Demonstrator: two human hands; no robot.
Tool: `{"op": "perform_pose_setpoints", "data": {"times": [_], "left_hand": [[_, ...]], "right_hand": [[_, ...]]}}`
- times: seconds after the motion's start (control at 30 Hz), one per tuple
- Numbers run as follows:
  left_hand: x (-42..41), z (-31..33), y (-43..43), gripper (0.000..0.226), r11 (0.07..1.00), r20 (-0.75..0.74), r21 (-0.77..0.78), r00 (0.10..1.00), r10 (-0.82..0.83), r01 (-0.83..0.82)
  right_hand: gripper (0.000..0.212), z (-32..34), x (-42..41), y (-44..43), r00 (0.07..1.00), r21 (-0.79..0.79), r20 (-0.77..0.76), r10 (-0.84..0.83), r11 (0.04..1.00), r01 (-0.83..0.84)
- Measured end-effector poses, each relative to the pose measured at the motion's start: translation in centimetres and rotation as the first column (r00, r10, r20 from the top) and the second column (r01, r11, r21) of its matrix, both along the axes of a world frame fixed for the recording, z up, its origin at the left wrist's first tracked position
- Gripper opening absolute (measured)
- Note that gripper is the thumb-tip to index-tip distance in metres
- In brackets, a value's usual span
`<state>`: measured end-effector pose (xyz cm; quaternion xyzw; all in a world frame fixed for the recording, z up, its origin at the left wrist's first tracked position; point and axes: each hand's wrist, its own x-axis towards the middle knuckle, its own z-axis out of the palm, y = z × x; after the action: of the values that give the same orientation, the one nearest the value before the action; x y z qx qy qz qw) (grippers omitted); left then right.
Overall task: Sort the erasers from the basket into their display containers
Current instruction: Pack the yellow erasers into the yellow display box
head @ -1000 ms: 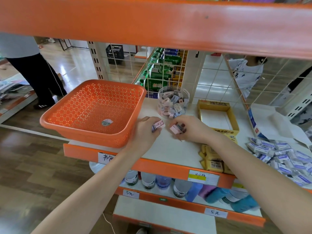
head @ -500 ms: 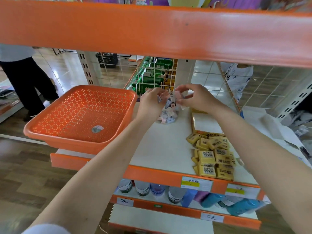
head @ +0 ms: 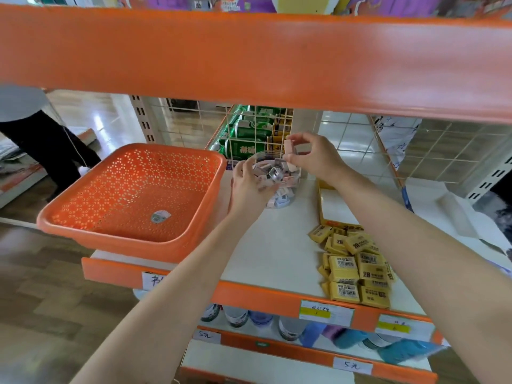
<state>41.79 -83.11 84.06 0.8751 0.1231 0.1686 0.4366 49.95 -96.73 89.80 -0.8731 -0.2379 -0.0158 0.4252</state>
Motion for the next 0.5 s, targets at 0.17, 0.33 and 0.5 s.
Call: {"op": "perform_pose_setpoints", "data": {"times": [0.17,0.33,0.5], "left_hand": [[-0.7,-0.5,0.7,0.079,0.997,-0.023,-0.079,0.999,-0.025,0.023],[-0.4,-0.7,1.2,0.086,0.985,-0.077,-0.174,0.997,-0.029,0.015],[0.4,-1.3,0.7,0.091,0.96,-0.071,-0.279,0.996,-0.055,0.033]], "right_hand": [[0.042,-1.2,-0.5,1.0,1.0,0.001,-0.029,0.012,1.0,-0.012],[0.04,-2.3,-0.4,0.6,0.985,-0.074,-0.05,-0.167,0.984,0.163],[0.05,-3.8,-1.2,0.4,0.983,-0.243,-0.13,-0.133,0.965,0.099]]}}
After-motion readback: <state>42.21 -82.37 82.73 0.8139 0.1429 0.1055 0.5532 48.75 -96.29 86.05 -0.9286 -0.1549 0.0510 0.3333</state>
